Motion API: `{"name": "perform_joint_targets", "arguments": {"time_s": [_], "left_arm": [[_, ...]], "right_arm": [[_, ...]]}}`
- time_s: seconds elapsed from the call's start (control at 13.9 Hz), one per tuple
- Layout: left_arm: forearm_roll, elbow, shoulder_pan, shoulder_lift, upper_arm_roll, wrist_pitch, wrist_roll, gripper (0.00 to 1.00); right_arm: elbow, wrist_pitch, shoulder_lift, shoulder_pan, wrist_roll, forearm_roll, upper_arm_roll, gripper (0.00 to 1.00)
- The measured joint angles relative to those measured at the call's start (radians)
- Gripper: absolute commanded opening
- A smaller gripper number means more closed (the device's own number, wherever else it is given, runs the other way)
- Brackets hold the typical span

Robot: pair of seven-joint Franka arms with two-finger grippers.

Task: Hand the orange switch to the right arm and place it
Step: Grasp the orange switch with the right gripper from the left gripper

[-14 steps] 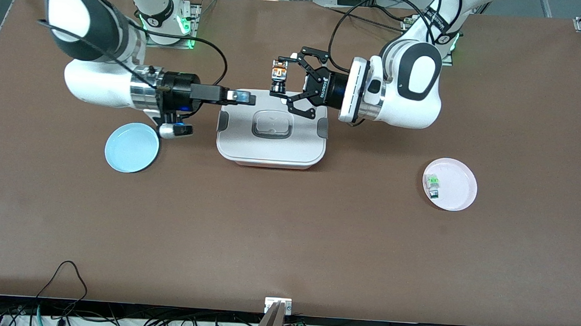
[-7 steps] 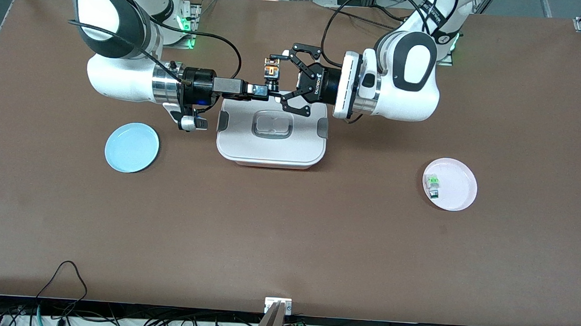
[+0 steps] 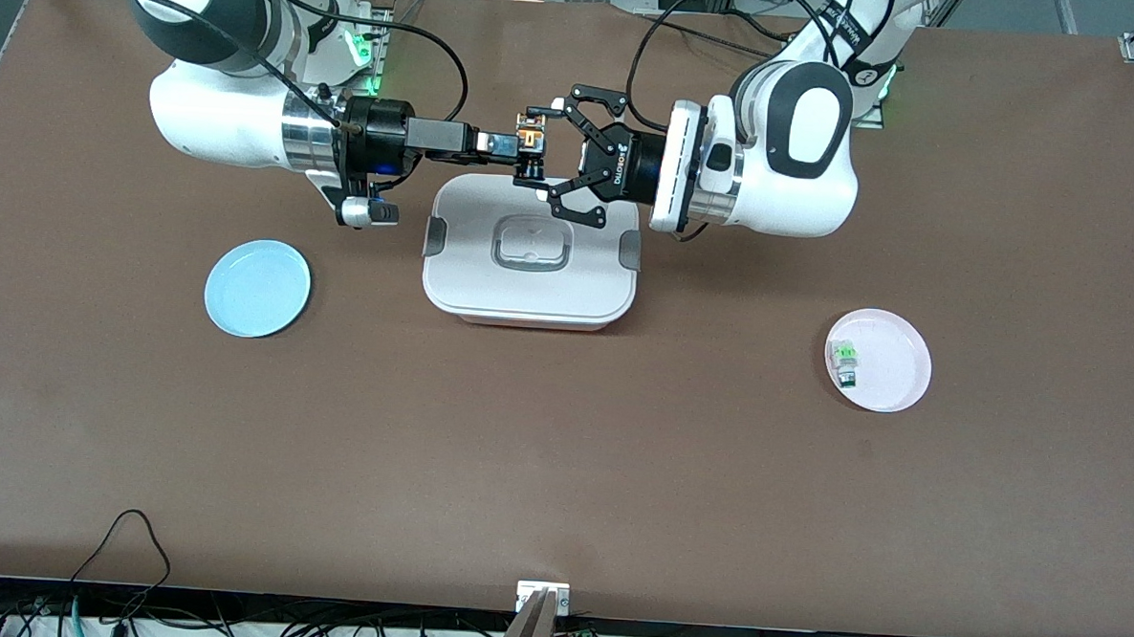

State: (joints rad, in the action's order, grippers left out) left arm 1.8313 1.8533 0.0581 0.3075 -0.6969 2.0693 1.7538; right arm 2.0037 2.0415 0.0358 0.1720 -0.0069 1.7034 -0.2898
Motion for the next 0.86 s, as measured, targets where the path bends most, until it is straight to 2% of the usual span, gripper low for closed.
{"name": "perform_joint_targets", "arguments": {"time_s": [0.22,0.36,0.65,0.72,0.86], "left_arm": [[0.000,0.000,0.000,0.000,0.000,0.001,0.000,0.00],[0.000,0.000,0.000,0.000,0.000,0.001,0.000,0.00],[0.001,-0.002,0.000,0.000,0.000,0.001,-0.002,0.00],[0.001,-0.003,0.000,0.000,0.000,0.001,-0.012,0.00],[0.001,-0.003,0.000,0.000,0.000,0.001,-0.015,0.00]], "right_arm": [[0.020,0.015,-0.003,0.000,-0.001,0.026,-0.022,0.85],[0.022,0.036,-0.003,0.000,-0.001,0.037,-0.039,0.66],[0.024,0.039,-0.005,0.000,0.000,0.041,-0.045,0.13],[0.024,0.040,-0.005,0.000,-0.003,0.041,-0.045,0.04],[0.024,0.041,-0.006,0.000,-0.003,0.041,-0.045,0.00]]}}
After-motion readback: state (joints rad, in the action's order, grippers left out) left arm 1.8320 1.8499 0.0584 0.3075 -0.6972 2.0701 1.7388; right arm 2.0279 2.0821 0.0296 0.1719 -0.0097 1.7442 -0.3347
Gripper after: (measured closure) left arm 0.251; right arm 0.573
